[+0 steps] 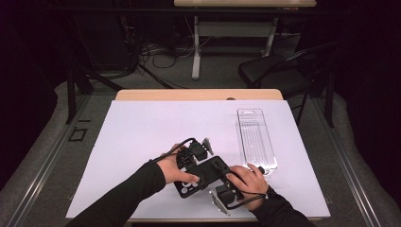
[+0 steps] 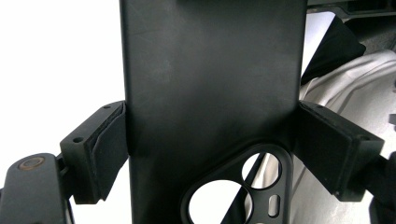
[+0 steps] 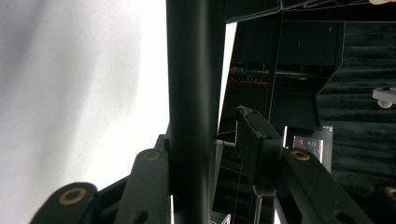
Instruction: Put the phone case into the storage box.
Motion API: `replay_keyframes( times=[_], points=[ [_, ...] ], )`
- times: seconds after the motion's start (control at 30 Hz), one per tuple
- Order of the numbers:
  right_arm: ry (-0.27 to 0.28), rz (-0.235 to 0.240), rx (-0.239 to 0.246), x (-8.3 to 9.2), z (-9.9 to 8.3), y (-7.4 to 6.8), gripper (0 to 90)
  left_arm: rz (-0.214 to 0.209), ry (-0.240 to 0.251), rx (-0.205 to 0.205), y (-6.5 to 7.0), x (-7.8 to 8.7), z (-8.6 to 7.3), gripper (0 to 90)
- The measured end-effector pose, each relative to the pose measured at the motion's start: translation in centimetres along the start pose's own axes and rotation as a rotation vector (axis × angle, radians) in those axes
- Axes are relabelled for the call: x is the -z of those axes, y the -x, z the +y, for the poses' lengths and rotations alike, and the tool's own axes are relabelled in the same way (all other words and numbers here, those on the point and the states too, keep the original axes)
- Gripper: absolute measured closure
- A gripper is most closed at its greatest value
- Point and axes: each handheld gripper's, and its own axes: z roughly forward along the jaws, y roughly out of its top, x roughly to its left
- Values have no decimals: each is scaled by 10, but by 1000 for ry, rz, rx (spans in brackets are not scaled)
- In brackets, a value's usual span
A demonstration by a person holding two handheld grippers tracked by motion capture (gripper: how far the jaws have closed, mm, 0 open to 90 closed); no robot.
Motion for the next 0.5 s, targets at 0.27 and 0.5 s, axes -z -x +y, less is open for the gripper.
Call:
replay_keyframes(
  times=[0.27, 0.5],
  points=[
    [-6, -6, 4, -2, -1, -2, 735, -8, 6, 3, 0, 1, 0, 147],
    [-13, -9, 2, -3, -1, -3, 767, -11, 8, 5, 0, 1, 0, 147]
  ],
)
